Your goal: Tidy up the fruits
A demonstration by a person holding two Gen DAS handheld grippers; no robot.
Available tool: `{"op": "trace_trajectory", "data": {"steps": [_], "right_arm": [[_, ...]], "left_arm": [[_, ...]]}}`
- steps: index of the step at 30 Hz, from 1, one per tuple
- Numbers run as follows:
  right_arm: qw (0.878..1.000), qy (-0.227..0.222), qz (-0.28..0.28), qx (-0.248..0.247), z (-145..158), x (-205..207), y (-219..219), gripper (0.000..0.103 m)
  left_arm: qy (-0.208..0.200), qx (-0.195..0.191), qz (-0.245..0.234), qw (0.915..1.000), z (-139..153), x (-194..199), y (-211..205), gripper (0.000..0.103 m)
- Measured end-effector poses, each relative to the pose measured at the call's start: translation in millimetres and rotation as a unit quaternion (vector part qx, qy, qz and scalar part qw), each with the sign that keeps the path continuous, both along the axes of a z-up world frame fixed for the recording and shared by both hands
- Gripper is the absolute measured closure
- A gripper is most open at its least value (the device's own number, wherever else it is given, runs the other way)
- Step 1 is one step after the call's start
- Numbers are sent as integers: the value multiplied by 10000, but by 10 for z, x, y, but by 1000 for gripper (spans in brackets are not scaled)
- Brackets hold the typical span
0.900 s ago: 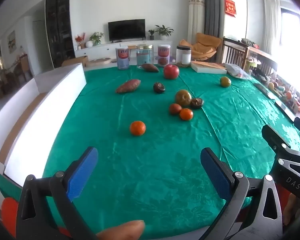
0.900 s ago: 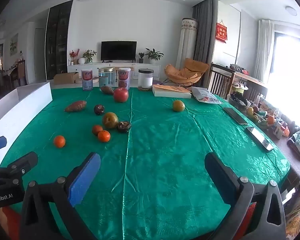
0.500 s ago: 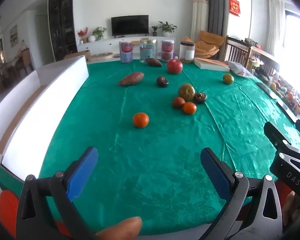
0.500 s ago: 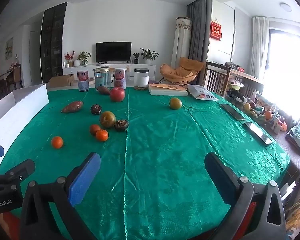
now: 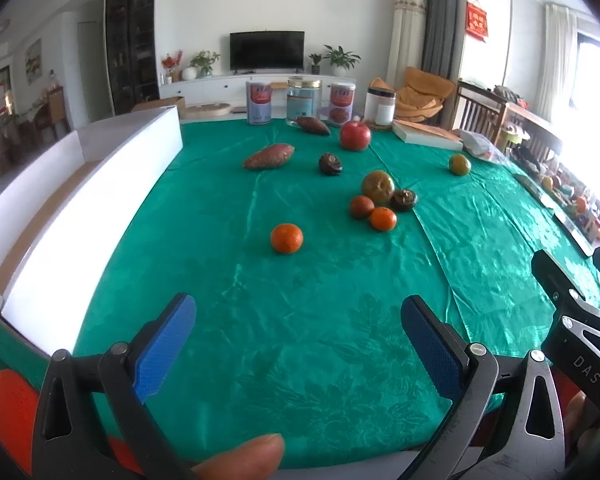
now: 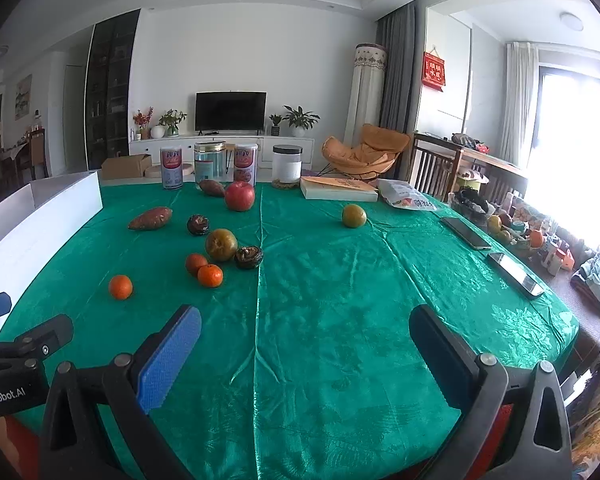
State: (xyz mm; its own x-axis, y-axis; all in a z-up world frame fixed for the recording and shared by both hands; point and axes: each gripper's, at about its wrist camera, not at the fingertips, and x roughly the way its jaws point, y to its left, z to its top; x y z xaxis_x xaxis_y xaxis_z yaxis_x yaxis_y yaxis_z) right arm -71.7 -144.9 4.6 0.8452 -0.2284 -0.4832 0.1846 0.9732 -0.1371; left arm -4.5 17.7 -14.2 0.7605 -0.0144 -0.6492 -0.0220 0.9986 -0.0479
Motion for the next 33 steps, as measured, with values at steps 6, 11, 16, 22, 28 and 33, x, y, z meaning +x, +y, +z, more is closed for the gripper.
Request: {"op": "trace_trajectory", "data": {"steps": [6, 11, 16, 22, 28, 33], "right_arm": [[10000, -34, -13, -14, 3, -7, 5, 0], [10000, -64, 7, -23, 13, -16, 12, 0], [10000, -73, 16, -22, 17, -16, 25, 0], [10000, -52, 29, -6, 2, -21, 33, 0], [10000, -51, 34, -1, -7, -18, 41, 0], [10000, -43, 33, 11, -15, -29, 28, 0]], "left_arm": [[-81, 0, 37, 10000, 27, -29, 9, 0], [-87, -1, 54, 9999, 34, -41, 18, 0], [-101, -15, 63, 9999, 36, -42, 19, 0], [-104, -29, 69, 9999, 36, -44, 27, 0], [-105, -36, 67, 9999, 35, -43, 29, 0], [-99, -38, 66, 9999, 34, -43, 28, 0]]}}
